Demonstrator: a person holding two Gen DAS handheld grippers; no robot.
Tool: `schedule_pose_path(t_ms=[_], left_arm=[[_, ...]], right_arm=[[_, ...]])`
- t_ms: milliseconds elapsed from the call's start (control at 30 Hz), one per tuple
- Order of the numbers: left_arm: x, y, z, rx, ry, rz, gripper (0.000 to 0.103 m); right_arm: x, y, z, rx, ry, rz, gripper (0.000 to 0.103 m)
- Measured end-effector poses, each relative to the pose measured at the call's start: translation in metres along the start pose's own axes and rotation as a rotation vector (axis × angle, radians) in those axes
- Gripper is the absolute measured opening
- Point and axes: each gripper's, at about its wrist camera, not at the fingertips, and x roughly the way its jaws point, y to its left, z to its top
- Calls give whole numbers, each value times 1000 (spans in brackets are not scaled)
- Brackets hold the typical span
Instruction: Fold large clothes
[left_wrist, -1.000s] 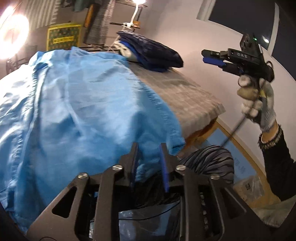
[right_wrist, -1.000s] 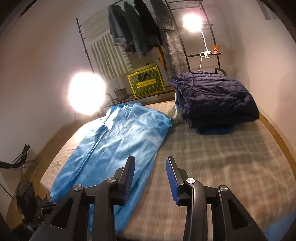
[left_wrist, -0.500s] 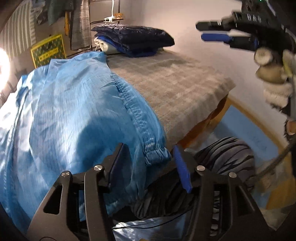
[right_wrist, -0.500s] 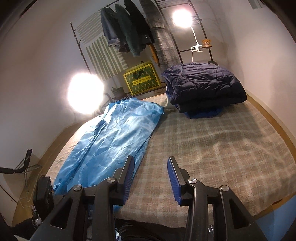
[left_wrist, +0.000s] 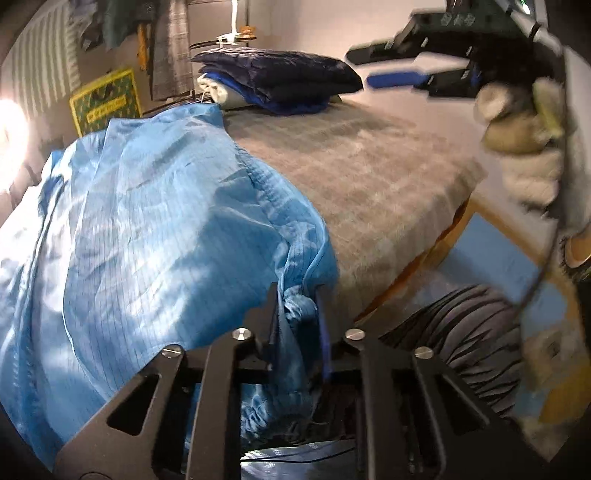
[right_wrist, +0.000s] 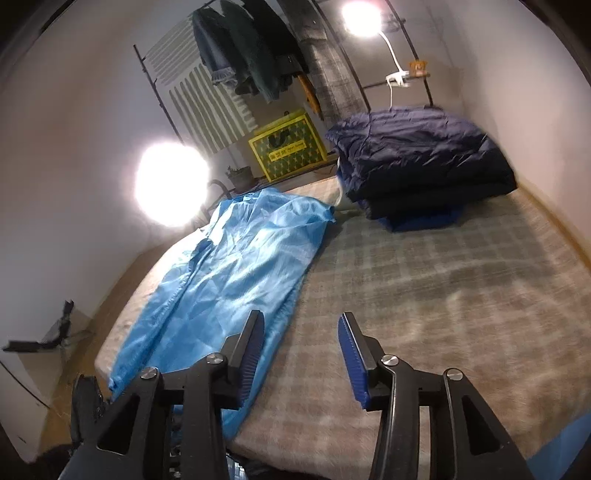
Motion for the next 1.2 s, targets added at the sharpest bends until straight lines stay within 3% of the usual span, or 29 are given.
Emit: schedule_pose_path(t_ms=[67,167,367,533,633,700,733,767,800,900,1200], left_arm=[[-8,5,1,-33,-27,-21,11],[-20,13,2,-96,-58,-67,10],[-39,31,7,-213,-113,-143,10],[-51,48,6,-307,-157,-201,9],[-53,55,4,-337,-169,-215,9],[-54,58,1,-356,-172,-228,9],[-54,60,-1,-370,-172,-239,9],[-54,62,-3,-381,-174,-245,9],[-54,65,-5,-395,-176,-253,9],[-57,75,-14,-445,-193,-281,9],[-76,104,-46,-578,-253,-317,9]], right_arm=[[21,0,5,13,20,4,48],[52,-1,11,30,55,-8,59],[127,-10,19,143,152,9,59],[176,-24,27,301,184,42,58],[194,-25,34,332,171,39,50],[206,-23,40,346,177,47,27],[210,-22,42,353,178,44,22],[213,-20,44,356,174,35,7],[215,-16,47,350,169,16,1],[217,3,56,300,166,-33,0],[208,104,87,-44,143,-227,0]])
